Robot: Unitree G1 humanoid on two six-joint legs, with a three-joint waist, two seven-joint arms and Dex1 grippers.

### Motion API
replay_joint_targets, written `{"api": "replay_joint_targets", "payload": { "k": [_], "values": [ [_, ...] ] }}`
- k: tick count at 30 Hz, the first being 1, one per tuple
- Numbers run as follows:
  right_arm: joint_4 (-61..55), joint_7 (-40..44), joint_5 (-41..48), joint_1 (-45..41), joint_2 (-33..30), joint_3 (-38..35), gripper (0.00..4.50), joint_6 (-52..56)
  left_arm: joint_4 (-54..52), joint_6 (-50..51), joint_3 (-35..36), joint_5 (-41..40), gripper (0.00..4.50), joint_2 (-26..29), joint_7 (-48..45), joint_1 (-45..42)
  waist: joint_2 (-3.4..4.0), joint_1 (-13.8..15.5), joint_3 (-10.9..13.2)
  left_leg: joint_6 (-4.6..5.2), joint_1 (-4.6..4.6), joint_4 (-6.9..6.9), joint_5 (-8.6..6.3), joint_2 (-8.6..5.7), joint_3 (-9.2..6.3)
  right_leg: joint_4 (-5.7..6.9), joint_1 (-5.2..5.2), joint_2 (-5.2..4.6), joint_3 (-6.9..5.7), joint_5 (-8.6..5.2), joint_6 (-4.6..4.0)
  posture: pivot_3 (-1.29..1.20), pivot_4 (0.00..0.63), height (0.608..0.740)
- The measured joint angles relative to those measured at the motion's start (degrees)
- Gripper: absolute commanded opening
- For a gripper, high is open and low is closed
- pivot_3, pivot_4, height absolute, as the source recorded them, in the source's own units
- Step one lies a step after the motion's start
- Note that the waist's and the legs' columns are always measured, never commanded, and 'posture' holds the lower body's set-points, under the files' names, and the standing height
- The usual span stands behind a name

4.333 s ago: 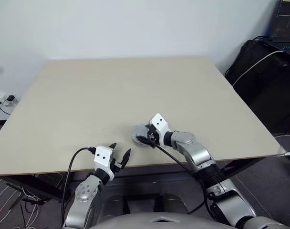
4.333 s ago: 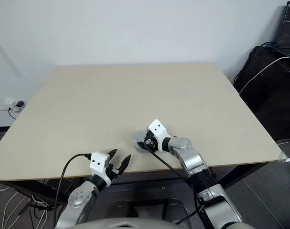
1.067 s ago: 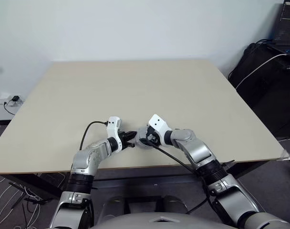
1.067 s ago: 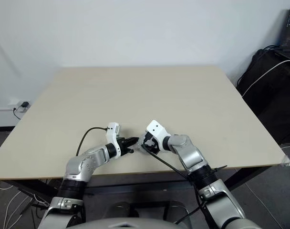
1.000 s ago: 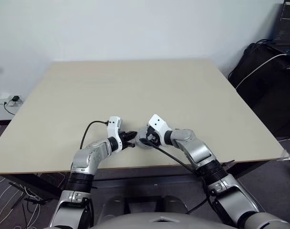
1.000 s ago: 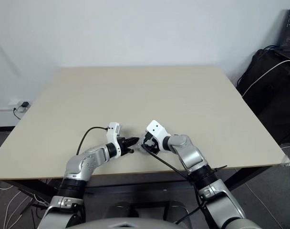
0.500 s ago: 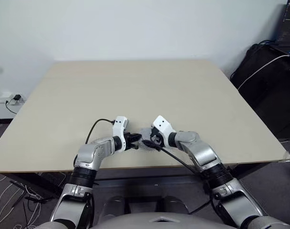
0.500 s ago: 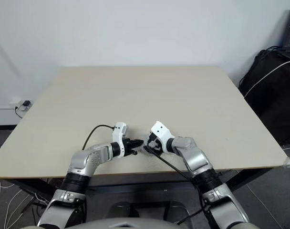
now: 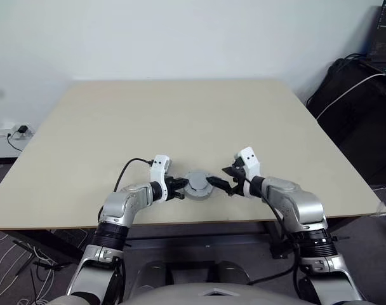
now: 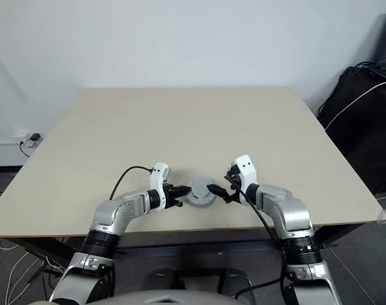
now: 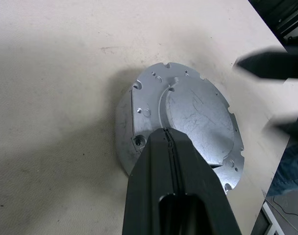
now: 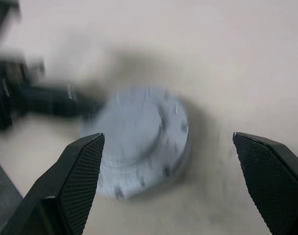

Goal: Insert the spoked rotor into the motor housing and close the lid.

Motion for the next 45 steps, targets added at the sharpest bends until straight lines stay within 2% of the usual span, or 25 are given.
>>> {"api": "replay_joint_targets", "payload": {
  "k": [6,12,19,32,38,45],
  "values": [
    [1.5,-10.7,4.5,-2.1,8.7,-7.9,4.46,12.9,-0.1,-0.1,-0.1,0.0,0.0,0.0,-0.4,0.1,0.06,0.0,0.0,-0.01,-0.04,-0.08,0.0,0.0,0.03,-0.02,-0.06,0.0,0.02,0.01,-0.01,0.0,0.0,0.74],
    [3.5,-15.8,6.5,-3.1,12.9,-9.8,4.46,18.3,-0.2,-0.1,-0.2,0.1,0.0,0.0,-0.8,0.2,0.09,0.0,0.0,0.0,-0.04,-0.15,0.0,-0.04,0.06,-0.06,-0.06,0.0,0.03,0.01,-0.01,0.0,0.0,0.74],
    [6.1,-18.4,7.7,-4.6,14.3,-12.2,4.46,22.2,-0.9,-0.1,-0.2,0.4,0.0,0.0,-0.9,0.6,0.1,-0.1,0.0,-0.02,-0.04,-0.21,0.02,-0.04,0.07,-0.06,-0.07,0.05,0.03,0.01,-0.01,0.0,0.0,0.74],
    [8.9,-17.8,17.5,-5.9,19.4,-27.8,4.46,29.9,-1.8,-0.3,1.8,1.2,0.0,0.8,-0.8,2.0,0.13,-1.4,0.0,-0.06,-0.05,-0.29,0.04,-0.02,0.07,-0.05,-0.06,0.08,0.05,0.01,0.01,0.0,0.0,0.74],
    [7.0,-17.8,19.2,-4.5,21.0,-27.8,4.46,29.9,-1.9,-0.3,2.0,1.6,0.0,0.8,-0.9,2.3,0.16,-1.4,0.0,-0.02,-0.05,-0.3,0.02,-0.07,0.1,-0.1,-0.08,0.04,0.09,0.03,0.03,0.0,0.0,0.74],
    [7.0,-19.9,17.7,-3.2,20.1,-25.0,2.3,29.6,-1.9,-0.3,2.0,1.7,0.0,0.6,-0.9,2.3,0.17,-1.5,0.0,-0.06,-0.04,-0.33,0.04,-0.03,0.09,-0.08,-0.1,0.07,0.09,0.02,0.01,0.0,0.0,0.74]
  ]
}}
